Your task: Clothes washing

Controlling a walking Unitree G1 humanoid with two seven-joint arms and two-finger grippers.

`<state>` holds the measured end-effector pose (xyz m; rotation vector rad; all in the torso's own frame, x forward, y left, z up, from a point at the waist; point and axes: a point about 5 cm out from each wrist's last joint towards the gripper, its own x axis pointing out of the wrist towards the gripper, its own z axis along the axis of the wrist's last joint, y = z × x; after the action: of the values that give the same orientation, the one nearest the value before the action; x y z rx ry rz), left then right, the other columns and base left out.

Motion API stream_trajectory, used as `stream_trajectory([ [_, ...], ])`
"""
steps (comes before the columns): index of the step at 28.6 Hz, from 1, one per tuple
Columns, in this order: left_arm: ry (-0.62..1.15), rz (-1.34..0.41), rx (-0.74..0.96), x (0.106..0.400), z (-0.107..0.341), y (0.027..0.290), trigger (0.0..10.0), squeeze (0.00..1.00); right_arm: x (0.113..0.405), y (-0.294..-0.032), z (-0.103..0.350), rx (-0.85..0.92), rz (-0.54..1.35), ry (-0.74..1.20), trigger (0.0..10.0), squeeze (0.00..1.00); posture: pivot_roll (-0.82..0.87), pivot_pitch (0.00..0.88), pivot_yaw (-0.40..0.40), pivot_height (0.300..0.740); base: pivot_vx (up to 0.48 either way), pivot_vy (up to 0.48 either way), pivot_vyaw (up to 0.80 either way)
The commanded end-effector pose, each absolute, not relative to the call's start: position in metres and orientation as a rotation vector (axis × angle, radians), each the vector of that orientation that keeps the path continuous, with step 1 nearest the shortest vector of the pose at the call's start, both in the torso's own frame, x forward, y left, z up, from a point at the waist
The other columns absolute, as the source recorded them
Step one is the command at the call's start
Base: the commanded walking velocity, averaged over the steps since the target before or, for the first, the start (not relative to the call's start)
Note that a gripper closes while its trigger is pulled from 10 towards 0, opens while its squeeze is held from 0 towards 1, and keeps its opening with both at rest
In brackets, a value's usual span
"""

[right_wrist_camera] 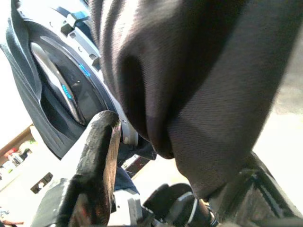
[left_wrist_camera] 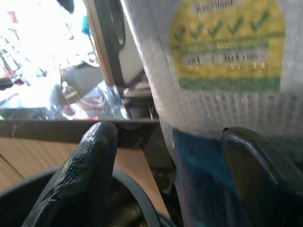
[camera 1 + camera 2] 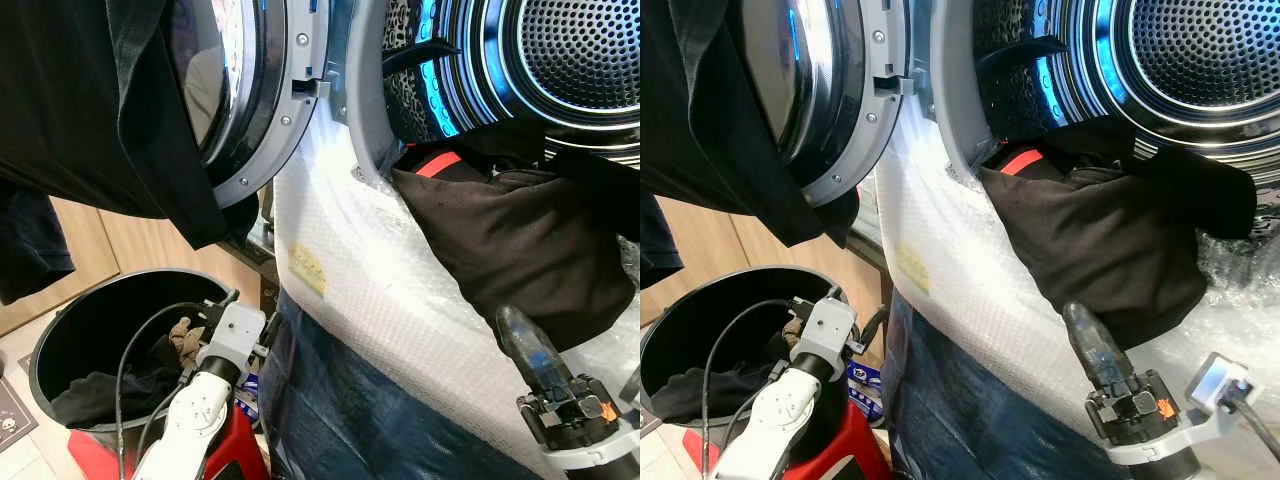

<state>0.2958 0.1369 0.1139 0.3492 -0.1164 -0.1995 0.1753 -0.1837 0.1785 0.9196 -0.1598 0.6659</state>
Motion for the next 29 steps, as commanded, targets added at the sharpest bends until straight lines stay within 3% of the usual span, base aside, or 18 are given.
stream_trajectory([
  [1,-0.119,-0.225,0.355,0.296,0.113,0.133,10.0,0.00,0.175,-0.185,0.174,0.908,0.660,-0.135,10.0,0.00,-0.02,0.000,-0.084,0.740,0.000,0.000,0.00],
  [3,-0.120,-0.229,0.355,0.296,0.113,0.133,10.0,0.00,0.175,-0.184,0.176,0.905,0.669,-0.142,10.0,0.00,-0.02,0.000,-0.082,0.740,0.000,0.000,0.00],
  [4,-0.120,-0.232,0.354,0.295,0.112,0.133,10.0,0.00,0.177,-0.184,0.180,0.907,0.676,-0.168,6.2,0.00,-0.02,0.000,-0.082,0.740,0.000,0.000,0.00],
  [5,-0.120,-0.233,0.355,0.295,0.112,0.133,10.0,0.00,0.177,-0.183,0.183,0.906,0.689,-0.186,0.0,0.00,-0.02,0.000,-0.082,0.740,0.000,0.000,0.00],
  [18,-0.124,-0.230,0.352,0.293,0.112,0.134,10.0,0.00,0.184,-0.159,0.200,0.889,0.826,-0.212,0.0,0.00,-0.01,0.000,-0.097,0.740,0.000,0.000,0.00],
  [29,-0.134,-0.183,0.346,0.293,0.115,0.141,10.0,0.00,0.196,-0.155,0.219,0.907,0.831,-0.291,0.0,0.00,0.00,0.000,-0.103,0.740,0.000,0.000,0.00],
])
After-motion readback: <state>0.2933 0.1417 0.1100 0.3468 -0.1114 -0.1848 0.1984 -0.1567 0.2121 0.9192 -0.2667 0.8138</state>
